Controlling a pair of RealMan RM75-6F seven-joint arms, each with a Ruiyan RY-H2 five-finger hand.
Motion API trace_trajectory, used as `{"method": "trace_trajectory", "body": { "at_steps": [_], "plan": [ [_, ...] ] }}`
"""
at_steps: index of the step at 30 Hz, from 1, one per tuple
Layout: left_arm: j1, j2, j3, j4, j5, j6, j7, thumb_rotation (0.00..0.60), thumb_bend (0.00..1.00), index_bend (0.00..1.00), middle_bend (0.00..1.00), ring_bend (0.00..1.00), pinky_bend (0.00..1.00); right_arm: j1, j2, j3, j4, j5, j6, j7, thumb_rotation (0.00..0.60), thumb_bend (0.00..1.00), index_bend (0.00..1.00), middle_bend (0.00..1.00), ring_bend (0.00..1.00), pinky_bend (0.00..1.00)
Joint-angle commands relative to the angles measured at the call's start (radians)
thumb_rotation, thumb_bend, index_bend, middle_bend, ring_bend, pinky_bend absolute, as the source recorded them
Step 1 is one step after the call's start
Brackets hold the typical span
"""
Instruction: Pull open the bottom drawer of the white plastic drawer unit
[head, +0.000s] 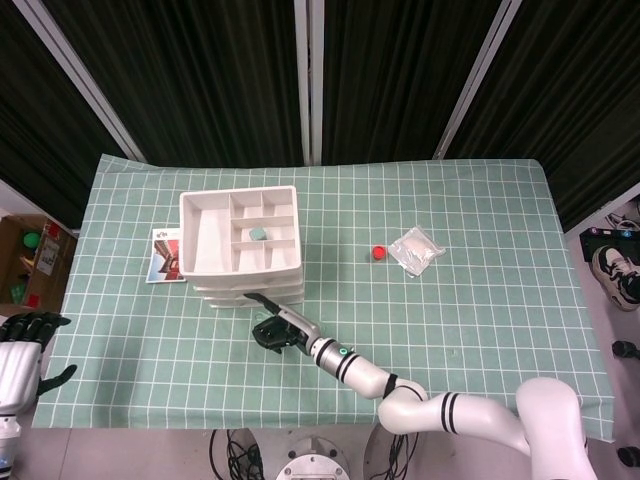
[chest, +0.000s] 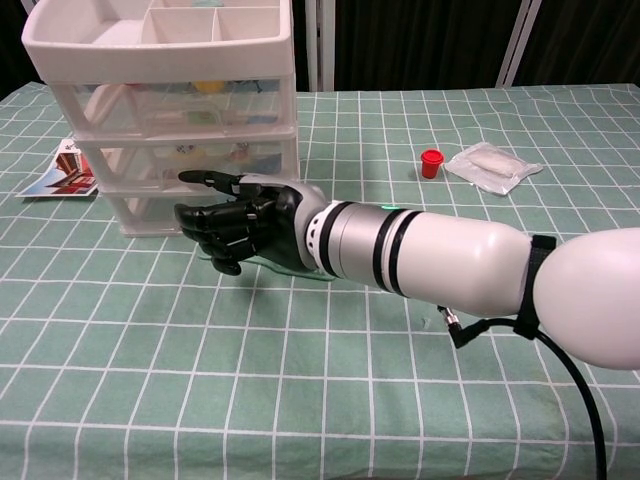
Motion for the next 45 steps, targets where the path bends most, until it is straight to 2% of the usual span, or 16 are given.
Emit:
{"method": "trace_trajectory", "body": {
  "at_steps": [1,7,17,22,29,41,43,45],
  "plan": [
    [-0.001,-0.001,-0.001,0.002,0.000,-0.001,-0.002,0.600,0.06,0.30,0.27,0.21,0.20,0.006,-0.007,0.004,0.011,-0.003,-0.001,0.007,0.600,0.48,0.00,0.75,0.80,0.82],
    [0.000,-0.002,-0.001,0.004,0.000,-0.001,-0.003,0.600,0.06,0.30,0.27,0.21,0.20,0.035,-0.032,0.017,0.049,-0.003,-0.011,0.009,0.600,0.48,0.01,0.75,0.80,0.82],
    [0.008,0.004,0.001,-0.002,-0.002,0.006,0.002,0.600,0.06,0.30,0.27,0.21,0.20,0.059,-0.053,0.030,0.082,0.010,-0.021,0.001,0.600,0.52,0.23,0.76,0.81,0.82],
    [0.008,0.007,0.000,-0.005,-0.002,0.006,0.004,0.600,0.06,0.30,0.27,0.21,0.20,0.044,-0.037,0.014,0.060,-0.007,-0.006,-0.001,0.600,0.52,0.29,0.76,0.81,0.82],
    [0.005,0.007,0.000,-0.010,0.002,0.003,0.010,0.600,0.06,0.30,0.27,0.21,0.20,0.010,0.005,-0.029,0.003,-0.036,0.020,-0.014,0.600,0.54,0.30,0.76,0.81,0.82],
    [0.001,0.005,0.001,-0.016,0.004,-0.005,0.017,0.600,0.06,0.30,0.27,0.21,0.20,-0.067,0.106,-0.142,-0.149,-0.077,0.068,-0.053,0.600,0.58,0.30,0.76,0.80,0.82],
    [0.000,0.005,0.001,-0.016,0.004,-0.006,0.017,0.600,0.06,0.30,0.27,0.21,0.20,-0.077,0.128,-0.163,-0.173,-0.094,0.082,-0.078,0.600,0.58,0.26,0.76,0.80,0.82],
    [0.000,0.005,0.000,-0.016,0.005,-0.006,0.018,0.600,0.06,0.30,0.27,0.21,0.20,-0.087,0.160,-0.188,-0.197,-0.133,0.117,-0.139,0.600,0.58,0.18,0.75,0.79,0.82]
  ]
}}
